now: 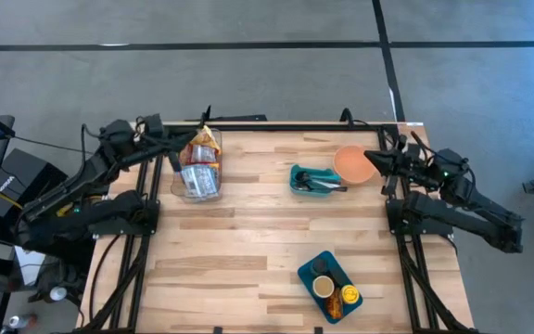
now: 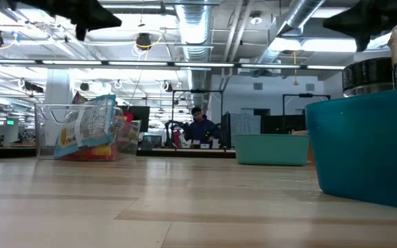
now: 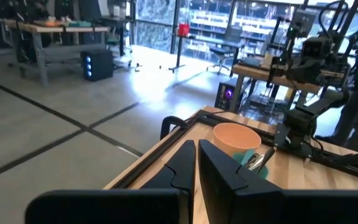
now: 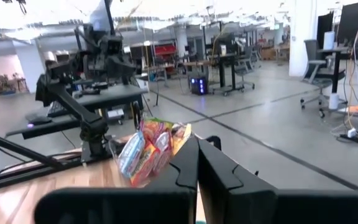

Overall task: Pick & Place Food Item
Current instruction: Return to Home Position

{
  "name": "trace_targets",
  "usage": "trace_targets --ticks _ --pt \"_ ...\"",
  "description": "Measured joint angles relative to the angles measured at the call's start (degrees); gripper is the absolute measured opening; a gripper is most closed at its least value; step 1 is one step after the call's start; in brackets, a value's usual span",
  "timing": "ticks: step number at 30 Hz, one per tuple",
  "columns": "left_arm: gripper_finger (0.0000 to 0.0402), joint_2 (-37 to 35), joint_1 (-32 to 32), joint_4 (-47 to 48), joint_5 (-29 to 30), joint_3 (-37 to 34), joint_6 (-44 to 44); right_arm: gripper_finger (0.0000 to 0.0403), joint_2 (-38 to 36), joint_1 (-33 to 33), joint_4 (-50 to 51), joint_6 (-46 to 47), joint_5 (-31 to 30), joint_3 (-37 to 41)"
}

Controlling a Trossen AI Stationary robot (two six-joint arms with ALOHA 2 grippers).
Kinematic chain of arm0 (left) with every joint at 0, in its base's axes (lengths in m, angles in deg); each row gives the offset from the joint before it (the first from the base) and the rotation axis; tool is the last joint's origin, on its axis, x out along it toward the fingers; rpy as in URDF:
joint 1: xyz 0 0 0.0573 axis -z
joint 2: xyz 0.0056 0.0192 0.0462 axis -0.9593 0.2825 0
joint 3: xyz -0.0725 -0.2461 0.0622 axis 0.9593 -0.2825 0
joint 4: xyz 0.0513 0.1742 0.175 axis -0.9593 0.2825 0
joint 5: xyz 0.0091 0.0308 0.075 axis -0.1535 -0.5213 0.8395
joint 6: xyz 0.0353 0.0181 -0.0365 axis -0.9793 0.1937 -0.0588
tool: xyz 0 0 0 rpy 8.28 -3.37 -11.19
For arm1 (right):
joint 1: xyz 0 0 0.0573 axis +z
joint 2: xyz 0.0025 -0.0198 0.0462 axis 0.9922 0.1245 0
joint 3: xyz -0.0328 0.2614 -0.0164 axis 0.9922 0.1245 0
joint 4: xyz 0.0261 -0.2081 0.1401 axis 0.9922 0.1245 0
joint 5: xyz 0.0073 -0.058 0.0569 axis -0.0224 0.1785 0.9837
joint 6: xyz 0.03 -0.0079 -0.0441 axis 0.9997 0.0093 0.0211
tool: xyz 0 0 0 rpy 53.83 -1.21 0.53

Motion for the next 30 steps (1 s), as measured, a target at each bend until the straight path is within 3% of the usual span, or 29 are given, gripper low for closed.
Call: trace_targets --ticks 9,19,30 --pt "0.0011 -13.0 0.0 -0.58 1.66 -8.01 0.25 0.0 -9.44 0.0 -1.88 0.0 0.0 7.14" --pt "0.0011 -22.59 0.0 -0.56 2.51 -15.3 1.05 0.0 -9.31 0.0 -6.67 0.38 0.02 12.51" --pt "0.0011 -27.76 0.0 -3.9 2.49 -22.17 1.25 0.0 -9.35 -0.01 -13.55 -0.07 0.02 19.3"
